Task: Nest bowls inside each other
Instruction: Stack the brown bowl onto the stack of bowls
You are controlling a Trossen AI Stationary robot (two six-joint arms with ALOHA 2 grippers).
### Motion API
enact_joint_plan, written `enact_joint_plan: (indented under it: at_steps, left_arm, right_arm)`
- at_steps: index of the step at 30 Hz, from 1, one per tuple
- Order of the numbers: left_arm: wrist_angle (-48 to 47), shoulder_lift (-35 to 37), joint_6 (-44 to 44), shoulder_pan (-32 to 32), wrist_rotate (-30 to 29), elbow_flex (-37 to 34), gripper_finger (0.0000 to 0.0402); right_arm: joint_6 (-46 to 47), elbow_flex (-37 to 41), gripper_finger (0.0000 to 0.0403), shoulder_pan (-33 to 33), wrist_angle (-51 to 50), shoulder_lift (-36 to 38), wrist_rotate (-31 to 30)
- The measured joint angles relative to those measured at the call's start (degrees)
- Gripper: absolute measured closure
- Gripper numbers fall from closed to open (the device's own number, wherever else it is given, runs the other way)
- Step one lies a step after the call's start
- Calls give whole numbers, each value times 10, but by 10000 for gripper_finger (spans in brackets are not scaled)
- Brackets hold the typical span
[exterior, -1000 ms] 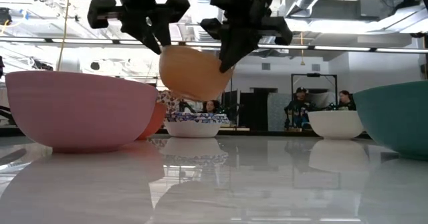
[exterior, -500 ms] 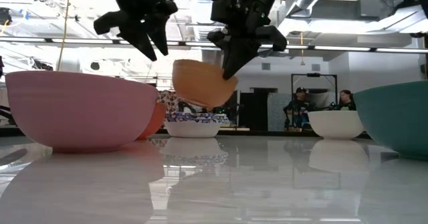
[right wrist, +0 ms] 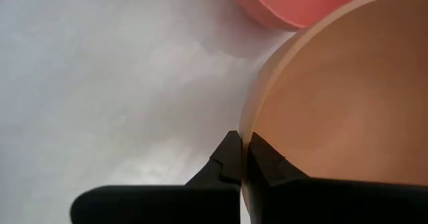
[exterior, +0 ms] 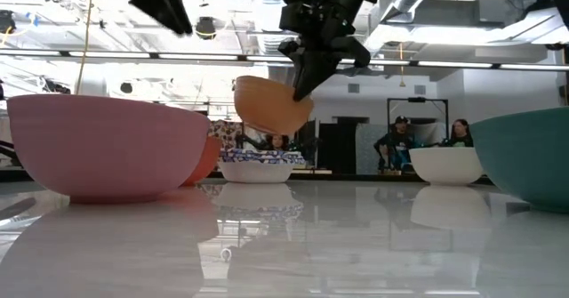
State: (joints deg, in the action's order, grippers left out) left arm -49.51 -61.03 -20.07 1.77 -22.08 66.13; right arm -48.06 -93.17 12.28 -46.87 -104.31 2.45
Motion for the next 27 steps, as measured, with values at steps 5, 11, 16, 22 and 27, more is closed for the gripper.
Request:
enact_joint_plan:
  at_steps: [5, 11, 16, 22, 27]
  left_arm:
    - [21, 76, 47, 13, 2, 0, 265]
    - [88, 160, 60, 16, -17, -50, 278]
    - [210, 239, 37, 16, -16, -150, 290]
    - [337, 311, 29, 16, -18, -247, 294]
    - [373, 333, 45, 16, -19, -284, 294]
  right_arm:
    - [-12, 0, 389, 11, 32, 0, -12]
    - [-34, 0, 388, 25, 73, 0, -13]
    - [-35, 0, 388, 38, 97, 0, -13]
    - [-35, 0, 388, 61, 120, 0, -11]
    - [-35, 0, 388, 78, 146, -8, -3]
